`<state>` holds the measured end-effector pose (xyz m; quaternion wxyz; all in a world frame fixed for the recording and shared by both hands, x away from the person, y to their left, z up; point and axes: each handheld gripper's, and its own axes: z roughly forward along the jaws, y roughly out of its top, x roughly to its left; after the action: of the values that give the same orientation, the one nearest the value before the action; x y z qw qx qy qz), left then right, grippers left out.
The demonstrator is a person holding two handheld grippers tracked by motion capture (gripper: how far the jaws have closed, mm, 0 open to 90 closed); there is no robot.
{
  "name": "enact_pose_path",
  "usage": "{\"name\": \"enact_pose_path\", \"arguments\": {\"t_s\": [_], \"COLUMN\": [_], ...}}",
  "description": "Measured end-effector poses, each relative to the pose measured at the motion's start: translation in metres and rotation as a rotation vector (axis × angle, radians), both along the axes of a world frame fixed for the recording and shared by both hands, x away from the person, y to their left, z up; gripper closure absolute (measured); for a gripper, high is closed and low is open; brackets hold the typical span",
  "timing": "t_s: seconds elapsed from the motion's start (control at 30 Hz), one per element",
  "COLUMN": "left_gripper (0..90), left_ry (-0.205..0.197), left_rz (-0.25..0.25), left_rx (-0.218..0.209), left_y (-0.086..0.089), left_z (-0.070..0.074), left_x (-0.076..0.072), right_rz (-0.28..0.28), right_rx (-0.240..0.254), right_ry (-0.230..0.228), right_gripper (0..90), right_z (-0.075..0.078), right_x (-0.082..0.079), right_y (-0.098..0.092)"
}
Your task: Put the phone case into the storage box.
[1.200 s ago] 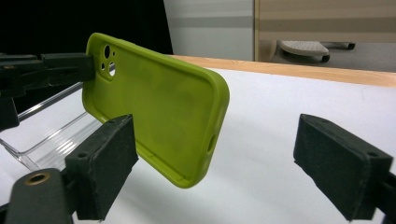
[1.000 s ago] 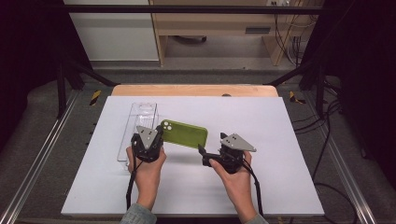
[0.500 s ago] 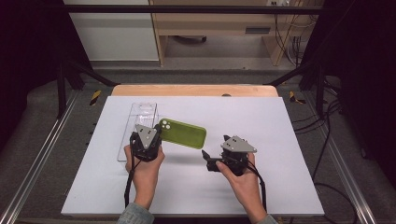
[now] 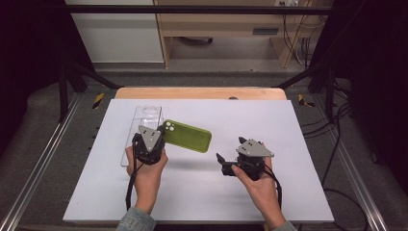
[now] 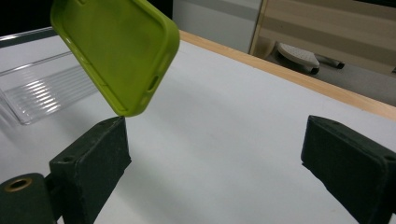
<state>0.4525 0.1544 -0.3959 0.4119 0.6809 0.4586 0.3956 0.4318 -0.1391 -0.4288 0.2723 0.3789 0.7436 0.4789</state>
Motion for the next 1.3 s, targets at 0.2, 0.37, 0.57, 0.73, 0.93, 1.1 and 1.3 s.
{"name": "enact_pose_path", "arguments": {"t_s": [0.2,0.37,0.57,0.73,0.93,1.1,1.3], "left_gripper": [87.9,87.9,87.9,87.9,87.9,87.8,87.9], "left_ry": [-0.002,0.001,0.009,-0.001,-0.007,-0.025,-0.021], "left_rz": [-0.003,-0.008,-0.009,-0.009,-0.01,-0.019,-0.01], "left_rx": [0.006,0.006,0.016,0.035,0.051,0.037,0.051], "left_y": [0.003,0.006,0.012,0.017,0.021,0.027,0.036], "left_z": [0.002,0.004,0.004,0.006,0.01,0.011,0.012], "left_x": [0.001,0.001,0.003,0.004,0.006,0.005,0.006], "right_rz": [-0.006,-0.009,-0.026,-0.027,-0.036,-0.047,-0.04], "right_rx": [-0.004,-0.003,0.011,0.02,0.031,0.029,0.015], "right_ry": [0.001,0.016,0.03,0.042,0.056,0.054,0.06], "right_gripper": [7.9,7.1,7.4,7.8,8.2,7.4,7.0], "right_z": [-0.001,-0.003,-0.009,-0.017,-0.024,-0.029,-0.037], "right_x": [0.001,0.001,-0.002,-0.006,-0.009,-0.012,-0.02], "right_y": [-0.009,-0.019,-0.033,-0.041,-0.053,-0.062,-0.075]}}
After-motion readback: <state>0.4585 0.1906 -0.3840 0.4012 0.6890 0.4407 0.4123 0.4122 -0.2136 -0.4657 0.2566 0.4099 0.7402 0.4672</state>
